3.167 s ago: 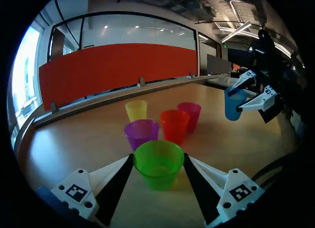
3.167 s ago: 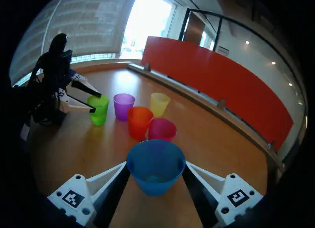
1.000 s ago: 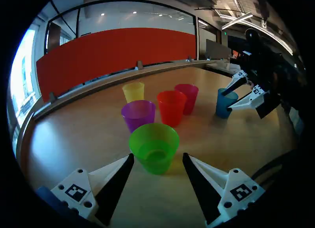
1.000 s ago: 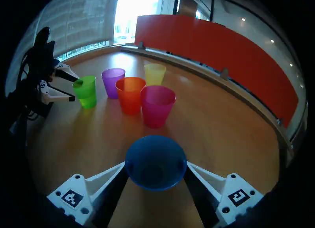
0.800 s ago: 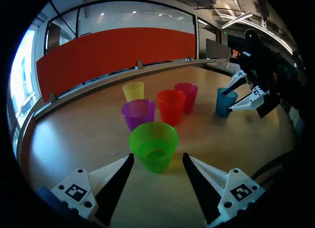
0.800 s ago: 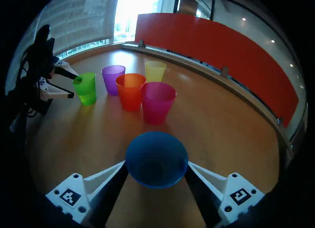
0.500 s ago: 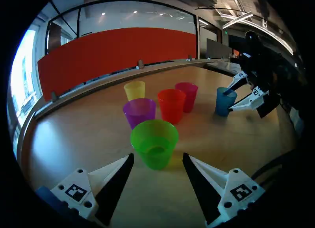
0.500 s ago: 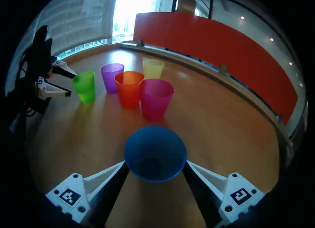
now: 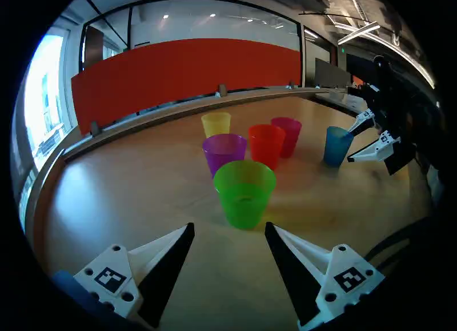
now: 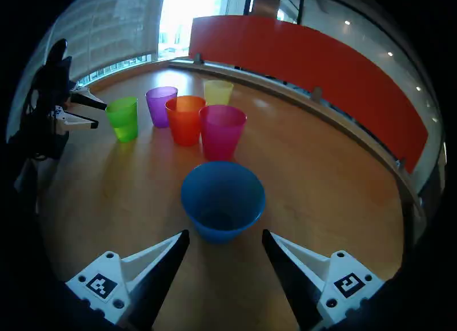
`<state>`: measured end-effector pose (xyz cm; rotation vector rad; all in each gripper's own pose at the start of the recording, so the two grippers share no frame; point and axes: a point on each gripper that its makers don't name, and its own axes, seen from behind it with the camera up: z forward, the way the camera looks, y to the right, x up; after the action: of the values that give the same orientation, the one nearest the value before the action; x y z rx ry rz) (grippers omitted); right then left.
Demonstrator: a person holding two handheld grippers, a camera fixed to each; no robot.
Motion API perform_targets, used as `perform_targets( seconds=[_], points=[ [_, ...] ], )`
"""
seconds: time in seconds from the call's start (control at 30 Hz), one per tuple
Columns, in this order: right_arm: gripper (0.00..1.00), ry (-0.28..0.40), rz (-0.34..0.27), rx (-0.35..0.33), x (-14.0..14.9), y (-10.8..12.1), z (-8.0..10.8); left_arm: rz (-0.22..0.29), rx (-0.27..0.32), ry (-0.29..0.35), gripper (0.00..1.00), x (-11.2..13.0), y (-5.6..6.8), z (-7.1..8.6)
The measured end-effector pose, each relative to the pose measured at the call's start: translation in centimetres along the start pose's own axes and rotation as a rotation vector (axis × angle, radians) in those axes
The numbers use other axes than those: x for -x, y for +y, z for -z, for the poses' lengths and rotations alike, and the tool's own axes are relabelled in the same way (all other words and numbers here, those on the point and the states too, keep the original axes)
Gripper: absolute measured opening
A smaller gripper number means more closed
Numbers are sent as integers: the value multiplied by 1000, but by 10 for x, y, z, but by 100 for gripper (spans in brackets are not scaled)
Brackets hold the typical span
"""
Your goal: Pour water
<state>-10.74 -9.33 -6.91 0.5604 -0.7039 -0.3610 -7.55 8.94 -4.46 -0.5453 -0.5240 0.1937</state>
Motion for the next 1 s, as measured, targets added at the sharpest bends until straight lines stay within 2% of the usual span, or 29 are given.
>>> perform_targets(
  seconds=[0.3,0.5,0.8,1.0],
  points=[
    [99,12,-24,53,7,11,20,37,-82,28,92,1,-22,18],
    [99,46,-66,120,7,27,37,56,-138,58,91,-1,-37,31],
    [99,182,-160,249,-13,57,70,96,-239,149,92,-18,-64,52],
    [99,282,-201,328,-29,70,88,133,-302,224,92,-31,-80,69]
  ],
)
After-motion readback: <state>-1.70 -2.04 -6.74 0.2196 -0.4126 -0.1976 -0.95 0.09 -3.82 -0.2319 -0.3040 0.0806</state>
